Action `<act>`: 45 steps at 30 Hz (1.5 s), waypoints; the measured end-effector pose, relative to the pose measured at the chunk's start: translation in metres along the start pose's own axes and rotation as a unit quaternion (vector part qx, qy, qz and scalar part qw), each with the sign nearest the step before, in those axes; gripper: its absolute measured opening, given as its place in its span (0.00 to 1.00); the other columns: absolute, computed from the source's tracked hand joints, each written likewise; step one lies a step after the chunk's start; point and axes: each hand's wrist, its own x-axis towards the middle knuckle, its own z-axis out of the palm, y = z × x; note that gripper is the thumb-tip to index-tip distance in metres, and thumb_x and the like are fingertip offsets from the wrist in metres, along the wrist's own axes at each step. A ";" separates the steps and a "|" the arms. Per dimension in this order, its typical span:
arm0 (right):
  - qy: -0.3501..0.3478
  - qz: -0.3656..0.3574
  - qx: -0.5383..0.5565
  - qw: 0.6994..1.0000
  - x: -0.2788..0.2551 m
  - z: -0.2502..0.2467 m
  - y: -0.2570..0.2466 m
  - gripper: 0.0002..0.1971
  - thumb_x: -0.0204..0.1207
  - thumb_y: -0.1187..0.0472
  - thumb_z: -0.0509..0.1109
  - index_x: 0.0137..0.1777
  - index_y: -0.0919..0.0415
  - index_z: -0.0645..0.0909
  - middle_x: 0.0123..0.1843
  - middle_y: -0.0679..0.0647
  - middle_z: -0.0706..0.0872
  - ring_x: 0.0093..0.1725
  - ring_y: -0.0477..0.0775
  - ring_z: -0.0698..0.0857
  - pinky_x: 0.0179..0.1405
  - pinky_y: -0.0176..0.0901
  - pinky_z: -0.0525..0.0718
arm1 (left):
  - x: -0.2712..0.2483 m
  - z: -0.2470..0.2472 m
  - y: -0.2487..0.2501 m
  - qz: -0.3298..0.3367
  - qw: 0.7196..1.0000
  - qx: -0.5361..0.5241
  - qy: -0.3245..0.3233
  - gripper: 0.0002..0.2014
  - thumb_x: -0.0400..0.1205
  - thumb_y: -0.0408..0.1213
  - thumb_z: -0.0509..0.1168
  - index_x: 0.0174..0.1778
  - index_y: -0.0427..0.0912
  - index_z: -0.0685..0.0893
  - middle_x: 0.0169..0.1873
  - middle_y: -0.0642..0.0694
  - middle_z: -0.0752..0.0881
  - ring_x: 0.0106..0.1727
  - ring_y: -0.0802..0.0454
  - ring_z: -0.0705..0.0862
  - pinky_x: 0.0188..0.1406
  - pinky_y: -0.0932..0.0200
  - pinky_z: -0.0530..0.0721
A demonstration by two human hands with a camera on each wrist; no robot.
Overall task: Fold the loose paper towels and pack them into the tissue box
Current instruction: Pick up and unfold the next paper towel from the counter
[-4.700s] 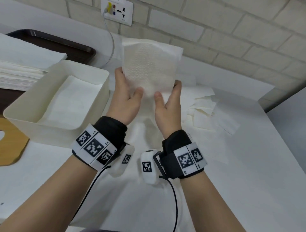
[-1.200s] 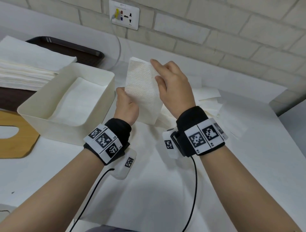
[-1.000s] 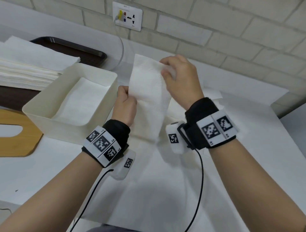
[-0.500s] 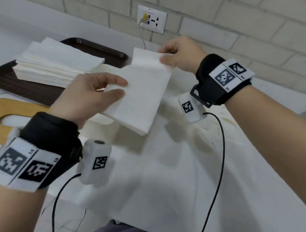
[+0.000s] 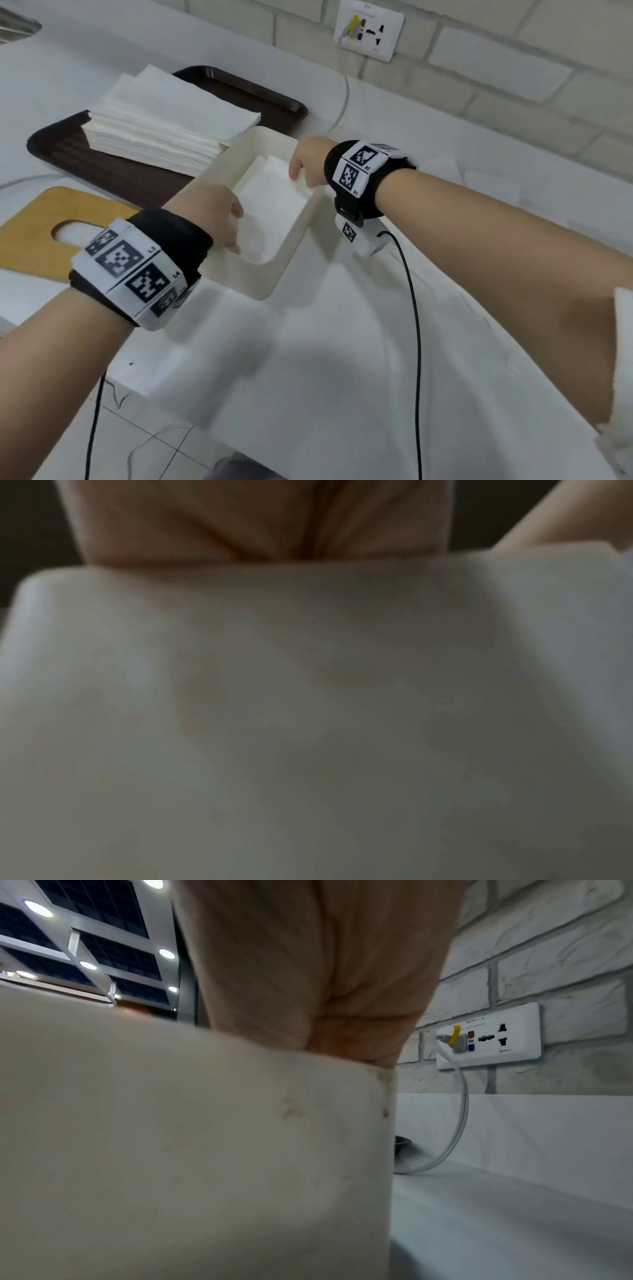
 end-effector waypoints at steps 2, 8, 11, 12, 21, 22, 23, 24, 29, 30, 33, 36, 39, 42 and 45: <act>-0.015 0.005 -0.016 1.000 0.006 0.005 -0.002 0.19 0.78 0.68 0.63 0.70 0.65 0.76 0.68 0.61 0.79 0.66 0.60 0.79 0.63 0.44 0.77 | 0.001 0.001 0.003 0.005 1.000 0.025 -0.001 0.27 0.70 0.31 0.76 0.66 0.42 0.79 0.65 0.43 0.76 0.64 0.43 0.76 0.52 0.58 0.72; -0.039 0.005 -0.070 0.997 0.015 0.009 -0.006 0.22 0.78 0.64 0.67 0.72 0.66 0.73 0.69 0.60 0.79 0.66 0.60 0.80 0.60 0.44 0.78 | 0.002 0.001 0.004 0.006 0.998 0.054 0.011 0.23 0.72 0.30 0.74 0.64 0.39 0.81 0.60 0.40 0.81 0.62 0.42 0.78 0.53 0.56 0.75; -0.038 0.010 -0.102 0.994 0.011 0.009 -0.011 0.22 0.79 0.63 0.64 0.73 0.66 0.72 0.70 0.60 0.78 0.66 0.59 0.80 0.56 0.42 0.78 | 0.001 0.002 0.004 0.017 0.998 0.056 0.023 0.18 0.76 0.30 0.69 0.63 0.37 0.82 0.60 0.39 0.81 0.62 0.41 0.78 0.52 0.57 0.74; -0.038 0.019 -0.100 0.994 0.010 0.008 -0.011 0.22 0.79 0.63 0.65 0.72 0.65 0.72 0.70 0.60 0.78 0.66 0.59 0.79 0.58 0.42 0.77 | 0.001 0.002 0.004 0.018 0.998 0.062 0.021 0.18 0.76 0.30 0.69 0.63 0.37 0.82 0.60 0.39 0.81 0.63 0.42 0.78 0.52 0.57 0.74; -0.064 -0.018 -0.173 0.983 0.019 0.014 -0.030 0.25 0.71 0.48 0.68 0.67 0.58 0.74 0.71 0.55 0.71 0.67 0.63 0.73 0.66 0.55 0.74 | -0.009 0.001 0.016 0.073 0.989 0.127 -0.005 0.17 0.76 0.39 0.69 0.61 0.53 0.83 0.63 0.51 0.77 0.63 0.49 0.74 0.56 0.61 0.71; -0.081 -0.012 -0.165 0.983 0.012 0.016 -0.031 0.24 0.78 0.53 0.64 0.72 0.62 0.71 0.72 0.58 0.72 0.69 0.62 0.73 0.67 0.50 0.72 | -0.011 0.002 0.019 0.061 0.992 0.110 -0.030 0.16 0.78 0.40 0.67 0.62 0.54 0.83 0.63 0.52 0.79 0.63 0.51 0.76 0.55 0.63 0.71; -0.093 -0.016 -0.171 0.981 0.012 0.019 -0.030 0.22 0.82 0.58 0.60 0.75 0.63 0.68 0.73 0.60 0.72 0.70 0.62 0.73 0.65 0.46 0.72 | -0.012 0.002 0.021 0.057 0.992 0.106 -0.040 0.15 0.80 0.42 0.64 0.62 0.54 0.82 0.63 0.53 0.80 0.63 0.51 0.78 0.54 0.63 0.71; -0.088 -0.035 -0.164 0.982 0.012 0.021 -0.027 0.21 0.84 0.61 0.56 0.76 0.64 0.67 0.74 0.61 0.73 0.71 0.62 0.74 0.64 0.44 0.73 | -0.013 0.004 0.023 0.059 0.991 0.111 -0.040 0.14 0.82 0.43 0.61 0.63 0.54 0.82 0.63 0.52 0.81 0.63 0.51 0.78 0.55 0.63 0.71; 0.013 -0.035 0.048 0.998 -0.010 0.015 -0.011 0.21 0.84 0.65 0.49 0.76 0.56 0.68 0.77 0.56 0.69 0.74 0.57 0.71 0.71 0.44 0.69 | -0.018 0.000 0.029 0.067 0.990 0.112 -0.046 0.15 0.85 0.44 0.56 0.64 0.50 0.83 0.60 0.47 0.83 0.59 0.48 0.78 0.51 0.62 0.69; 0.060 -0.027 0.097 0.993 -0.020 0.012 -0.006 0.21 0.84 0.65 0.50 0.76 0.54 0.68 0.77 0.55 0.70 0.73 0.57 0.71 0.72 0.46 0.70 | -0.020 -0.001 0.030 0.070 0.992 0.099 -0.043 0.16 0.85 0.44 0.55 0.65 0.49 0.82 0.61 0.47 0.82 0.61 0.48 0.77 0.52 0.62 0.68; 0.177 0.006 0.175 0.969 -0.056 0.017 0.023 0.18 0.82 0.63 0.54 0.71 0.57 0.71 0.72 0.55 0.72 0.68 0.55 0.74 0.70 0.51 0.71 | -0.030 -0.004 0.035 0.090 0.995 0.011 0.051 0.15 0.85 0.42 0.55 0.63 0.48 0.82 0.62 0.48 0.82 0.61 0.47 0.80 0.55 0.57 0.72; 0.201 0.064 0.195 0.958 -0.101 0.036 0.056 0.14 0.80 0.60 0.60 0.64 0.60 0.74 0.66 0.56 0.74 0.62 0.55 0.77 0.64 0.47 0.74 | -0.048 0.000 0.050 0.174 0.960 -0.085 0.205 0.12 0.83 0.42 0.57 0.56 0.47 0.84 0.52 0.51 0.83 0.51 0.49 0.82 0.50 0.56 0.76; 0.137 0.160 0.191 0.959 -0.144 0.063 0.087 0.12 0.78 0.57 0.65 0.59 0.61 0.76 0.63 0.56 0.75 0.58 0.55 0.78 0.58 0.44 0.74 | -0.065 0.020 0.071 0.250 0.926 -0.170 0.227 0.11 0.79 0.46 0.59 0.48 0.49 0.85 0.42 0.55 0.80 0.42 0.51 0.82 0.45 0.54 0.79; 0.061 0.247 0.170 0.952 -0.178 0.091 0.100 0.14 0.76 0.57 0.68 0.60 0.59 0.75 0.63 0.57 0.74 0.60 0.57 0.77 0.57 0.46 0.75 | -0.065 0.049 0.090 0.295 0.926 -0.182 0.150 0.08 0.80 0.44 0.62 0.46 0.48 0.85 0.40 0.54 0.81 0.36 0.55 0.80 0.41 0.60 0.77; -0.010 0.292 0.137 0.947 -0.194 0.118 0.100 0.20 0.74 0.57 0.69 0.65 0.59 0.71 0.64 0.58 0.71 0.62 0.61 0.76 0.58 0.50 0.77 | -0.056 0.073 0.106 0.304 0.937 -0.149 0.083 0.06 0.80 0.41 0.62 0.47 0.48 0.85 0.41 0.54 0.83 0.36 0.56 0.79 0.41 0.58 0.78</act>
